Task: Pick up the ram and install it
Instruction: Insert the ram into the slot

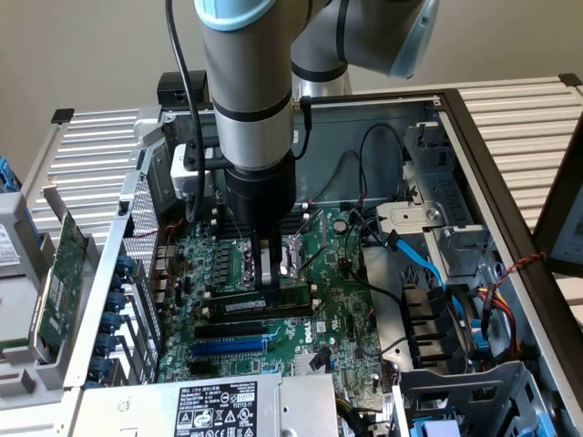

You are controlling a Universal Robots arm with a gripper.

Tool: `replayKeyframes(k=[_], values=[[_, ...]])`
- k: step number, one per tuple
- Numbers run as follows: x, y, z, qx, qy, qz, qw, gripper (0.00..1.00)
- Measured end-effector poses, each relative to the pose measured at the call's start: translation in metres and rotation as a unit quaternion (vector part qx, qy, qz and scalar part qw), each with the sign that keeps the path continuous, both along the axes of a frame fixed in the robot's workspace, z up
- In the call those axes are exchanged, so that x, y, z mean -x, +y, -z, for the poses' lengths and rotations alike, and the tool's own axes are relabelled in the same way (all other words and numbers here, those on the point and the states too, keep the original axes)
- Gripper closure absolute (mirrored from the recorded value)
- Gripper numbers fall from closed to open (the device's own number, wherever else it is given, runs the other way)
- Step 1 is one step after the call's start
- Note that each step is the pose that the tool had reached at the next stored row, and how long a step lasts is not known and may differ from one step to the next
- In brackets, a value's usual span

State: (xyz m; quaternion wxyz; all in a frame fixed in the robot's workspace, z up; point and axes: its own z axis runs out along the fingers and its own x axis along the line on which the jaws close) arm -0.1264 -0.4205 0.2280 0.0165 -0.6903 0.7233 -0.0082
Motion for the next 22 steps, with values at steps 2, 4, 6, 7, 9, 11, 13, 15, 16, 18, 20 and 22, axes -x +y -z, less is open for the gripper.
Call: replayKeyframes(k=[2,4,6,7,9,11,13,15,16,18,20,22], values=[[0.0001,0.0,0.0002,0.0001,-0.0002,0.0,1.0,0.88],[0.0002,0.0,0.0006,0.0,-0.0004,0.0,1.0,0.88],[0.0004,0.0,0.0011,0.0,-0.0008,0.0,1.0,0.88],[0.0005,0.0001,0.0014,0.0,-0.0009,0.0,1.0,0.88],[0.0006,0.0001,0.0018,-0.0001,-0.0011,0.0,1.0,0.88],[0.0008,0.0001,0.0021,-0.0002,-0.0013,0.0,1.0,0.88],[0.0008,0.0001,0.0021,-0.0001,-0.0013,0.0,1.0,0.88],[0.0009,0.0001,0.0022,-0.0003,-0.0012,0.0,1.0,0.87],[0.0009,0.0001,0.0022,-0.0002,-0.0013,0.0,1.0,0.87],[0.0008,0.0001,0.0021,-0.0003,-0.0014,0.0,1.0,0.8],[0.0008,0.0001,0.0012,-0.0002,-0.0014,0.0,1.0,0.8],[0.0007,0.0001,-0.0002,0.0006,-0.0017,0.0,1.0,0.8]])
